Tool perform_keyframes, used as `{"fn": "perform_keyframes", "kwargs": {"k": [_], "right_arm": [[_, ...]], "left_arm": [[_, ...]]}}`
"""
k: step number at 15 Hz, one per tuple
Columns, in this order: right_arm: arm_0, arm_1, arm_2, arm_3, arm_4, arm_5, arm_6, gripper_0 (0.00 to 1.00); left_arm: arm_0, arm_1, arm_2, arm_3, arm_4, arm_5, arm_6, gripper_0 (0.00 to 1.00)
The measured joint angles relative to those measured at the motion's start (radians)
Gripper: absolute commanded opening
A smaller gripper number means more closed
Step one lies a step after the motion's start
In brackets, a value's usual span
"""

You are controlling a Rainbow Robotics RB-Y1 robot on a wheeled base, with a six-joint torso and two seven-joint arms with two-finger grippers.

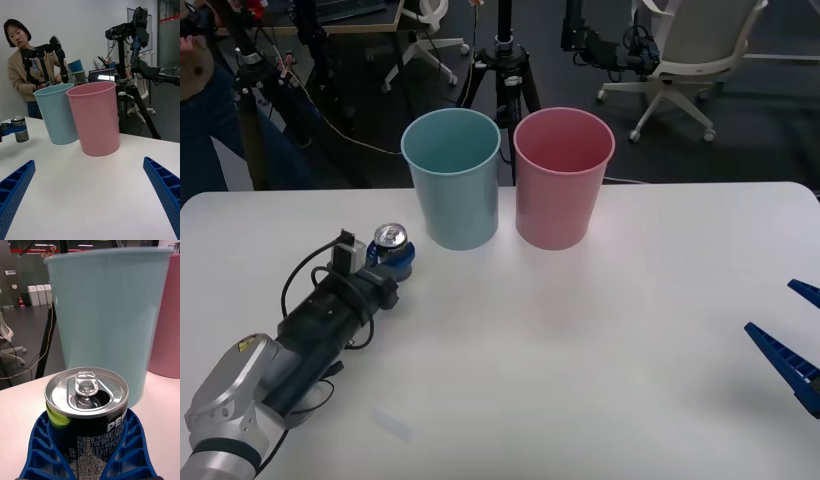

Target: Grasp the object on the table and drop it into the matching bin: aluminum can to the light blue bin, PET bottle to the pink bin.

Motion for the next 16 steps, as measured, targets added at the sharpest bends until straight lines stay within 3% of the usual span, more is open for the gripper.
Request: {"fn": "perform_keyframes", "kwargs": {"k": [5,12,16], "right_arm": [[0.0,0.0,0.0,0.0,0.0,0.0,0.0,1.0],[0.0,0.0,0.0,0.0,0.0,0.0,0.0,1.0],[0.0,0.0,0.0,0.0,0.0,0.0,0.0,1.0]], "left_arm": [[0.171,0.106,0.0,-0.237,0.034,0.011,0.049,0.0],[0.324,0.27,0.009,-0.435,0.182,0.013,0.105,0.0],[0.361,0.312,0.022,-0.513,0.213,0.017,0.133,0.0]]}}
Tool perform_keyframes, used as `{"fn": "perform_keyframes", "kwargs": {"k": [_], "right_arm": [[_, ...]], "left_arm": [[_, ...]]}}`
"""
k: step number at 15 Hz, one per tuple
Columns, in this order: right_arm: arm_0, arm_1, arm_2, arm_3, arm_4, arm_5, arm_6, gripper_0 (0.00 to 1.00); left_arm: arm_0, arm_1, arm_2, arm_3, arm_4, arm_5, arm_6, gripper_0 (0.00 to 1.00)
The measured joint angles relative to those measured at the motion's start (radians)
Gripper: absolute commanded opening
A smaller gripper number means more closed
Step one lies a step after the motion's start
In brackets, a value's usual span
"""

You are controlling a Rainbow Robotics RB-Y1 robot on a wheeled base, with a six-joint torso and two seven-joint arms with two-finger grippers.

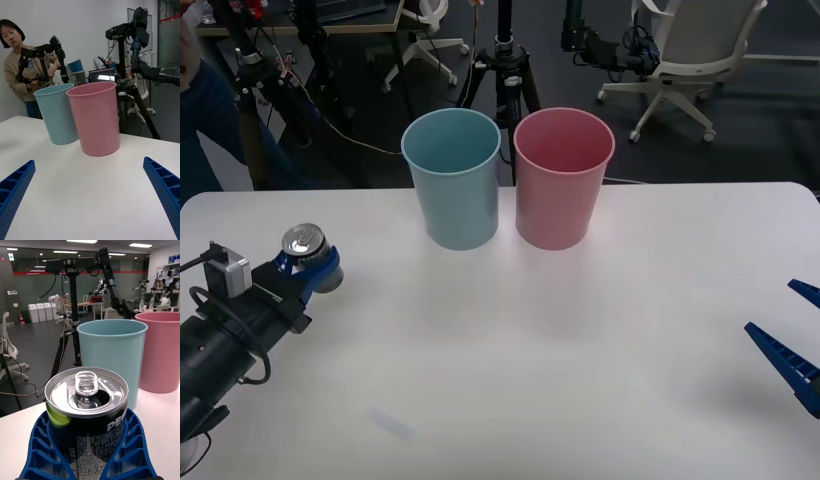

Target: Grasp the object on the table and drop it into the matching bin: aluminum can to the light blue bin, PET bottle to the pink bin.

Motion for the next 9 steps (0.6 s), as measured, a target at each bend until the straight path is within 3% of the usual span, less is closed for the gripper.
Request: {"fn": "perform_keyframes", "kwargs": {"k": [3,6,9], "right_arm": [[0.0,0.0,0.0,0.0,0.0,0.0,0.0,1.0],[0.0,0.0,0.0,0.0,0.0,0.0,0.0,1.0],[0.0,0.0,0.0,0.0,0.0,0.0,0.0,1.0]], "left_arm": [[0.002,0.051,-0.001,-0.081,0.005,0.058,0.053,0.0],[-0.006,0.177,-0.002,-0.176,-0.02,0.146,0.213,0.0],[-0.061,0.306,-0.004,-0.213,-0.023,0.162,0.357,0.0]]}}
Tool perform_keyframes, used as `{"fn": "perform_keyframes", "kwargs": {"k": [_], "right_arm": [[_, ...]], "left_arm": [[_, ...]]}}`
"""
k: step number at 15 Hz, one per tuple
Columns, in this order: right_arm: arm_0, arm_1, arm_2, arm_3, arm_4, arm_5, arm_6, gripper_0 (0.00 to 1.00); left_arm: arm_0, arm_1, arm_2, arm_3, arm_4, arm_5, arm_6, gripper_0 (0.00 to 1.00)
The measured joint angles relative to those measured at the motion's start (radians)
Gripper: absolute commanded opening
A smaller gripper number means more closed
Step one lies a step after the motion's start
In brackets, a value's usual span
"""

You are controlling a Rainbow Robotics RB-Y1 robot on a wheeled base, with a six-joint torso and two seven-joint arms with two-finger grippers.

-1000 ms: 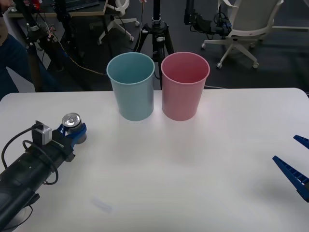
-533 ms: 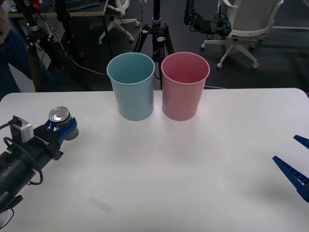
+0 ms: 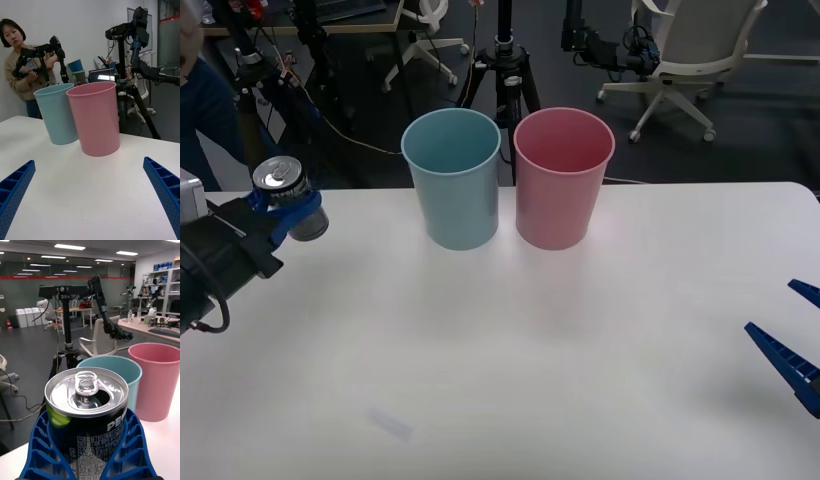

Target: Grasp the object on the table and drop it into the matching bin: aluminum can to the light blue bin, PET bottle to the pink bin.

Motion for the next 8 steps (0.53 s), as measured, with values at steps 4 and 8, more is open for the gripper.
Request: {"fn": "perform_keyframes", "kwargs": {"k": [4,8], "right_arm": [[0.0,0.0,0.0,0.0,0.0,0.0,0.0,1.0],[0.0,0.0,0.0,0.0,0.0,0.0,0.0,1.0]], "left_arm": [[-0.176,0.152,-0.077,0.003,-0.007,0.018,0.164,0.0],[-0.442,0.175,-0.26,0.15,0.032,0.028,0.204,0.0]]}}
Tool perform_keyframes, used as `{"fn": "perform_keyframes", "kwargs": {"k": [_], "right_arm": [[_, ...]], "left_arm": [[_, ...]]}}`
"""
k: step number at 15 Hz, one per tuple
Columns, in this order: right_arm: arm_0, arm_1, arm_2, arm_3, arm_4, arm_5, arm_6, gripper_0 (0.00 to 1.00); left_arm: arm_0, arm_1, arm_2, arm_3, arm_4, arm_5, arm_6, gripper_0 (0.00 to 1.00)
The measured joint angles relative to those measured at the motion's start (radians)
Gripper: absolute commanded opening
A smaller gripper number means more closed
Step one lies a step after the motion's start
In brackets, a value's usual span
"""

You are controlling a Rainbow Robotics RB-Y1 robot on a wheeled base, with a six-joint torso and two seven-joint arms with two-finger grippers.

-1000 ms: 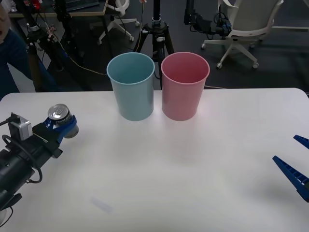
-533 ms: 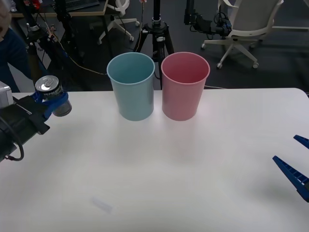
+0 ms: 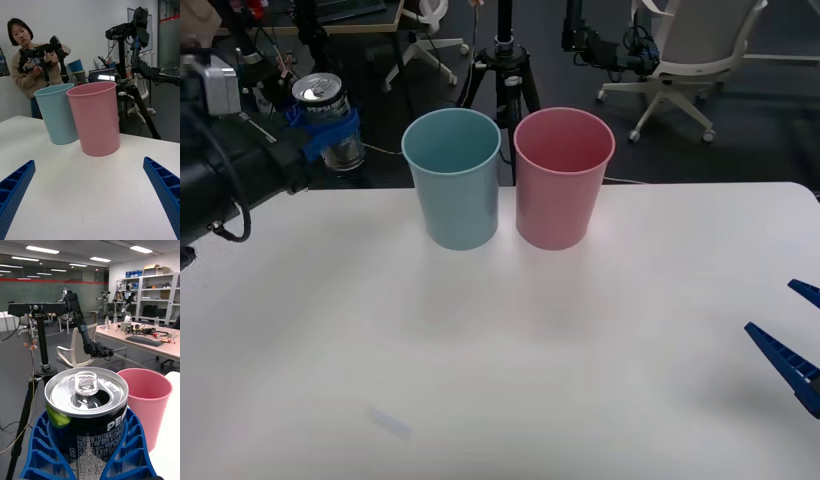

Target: Grasp the object on the table and drop it into the matching bin: aluminum can to the light blue bin, PET bottle to the pink bin.

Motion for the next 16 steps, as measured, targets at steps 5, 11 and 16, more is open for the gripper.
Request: {"fn": "perform_keyframes", "kwargs": {"k": [5,11,16], "right_arm": [[0.0,0.0,0.0,0.0,0.0,0.0,0.0,1.0],[0.0,0.0,0.0,0.0,0.0,0.0,0.0,1.0],[0.0,0.0,0.0,0.0,0.0,0.0,0.0,1.0]], "left_arm": [[-0.336,-0.098,-0.225,0.274,0.048,-0.001,-0.015,0.0],[-0.522,-0.297,-0.301,0.525,-0.039,-0.015,-0.011,0.0],[-0.551,-0.364,-0.3,0.596,-0.088,-0.023,-0.013,0.0]]}}
